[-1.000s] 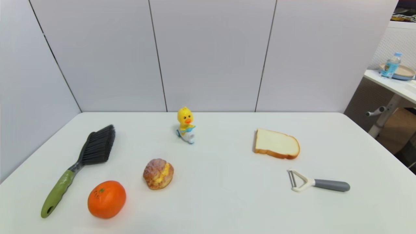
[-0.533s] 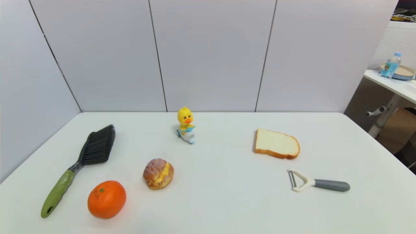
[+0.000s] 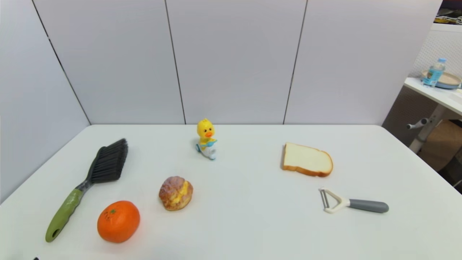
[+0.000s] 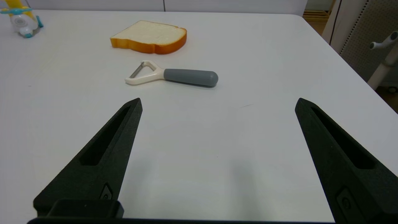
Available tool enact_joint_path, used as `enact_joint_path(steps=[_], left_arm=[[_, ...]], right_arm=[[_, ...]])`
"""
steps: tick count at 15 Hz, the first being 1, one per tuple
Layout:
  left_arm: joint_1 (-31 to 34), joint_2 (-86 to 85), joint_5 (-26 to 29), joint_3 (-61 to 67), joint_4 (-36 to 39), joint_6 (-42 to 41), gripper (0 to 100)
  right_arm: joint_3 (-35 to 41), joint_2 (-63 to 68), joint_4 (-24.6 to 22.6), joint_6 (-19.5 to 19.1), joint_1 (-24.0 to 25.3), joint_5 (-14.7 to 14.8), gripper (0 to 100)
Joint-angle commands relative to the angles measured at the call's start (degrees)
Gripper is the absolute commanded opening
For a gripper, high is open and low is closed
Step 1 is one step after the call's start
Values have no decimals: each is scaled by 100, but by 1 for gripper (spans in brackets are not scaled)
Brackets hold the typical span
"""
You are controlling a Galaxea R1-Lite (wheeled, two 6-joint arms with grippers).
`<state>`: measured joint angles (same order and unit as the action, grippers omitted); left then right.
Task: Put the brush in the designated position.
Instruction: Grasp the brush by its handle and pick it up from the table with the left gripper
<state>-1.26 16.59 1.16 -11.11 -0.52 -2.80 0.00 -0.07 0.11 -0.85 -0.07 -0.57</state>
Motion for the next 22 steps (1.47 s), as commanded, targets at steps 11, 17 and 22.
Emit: enact_joint_path(steps=[11,17,22], left_arm=[[460,6242,-670,-5534,-132,386,100],[1462,7438,-19,-7142,-2593,-968,100],[2261,7956,737,-8012,-4641,-3200,100]], right_arm=[[9,7,-2,-3,-1,-4,100],[9,7,-2,-3,-1,-4,100],[9,7,-2,-3,-1,-4,100]])
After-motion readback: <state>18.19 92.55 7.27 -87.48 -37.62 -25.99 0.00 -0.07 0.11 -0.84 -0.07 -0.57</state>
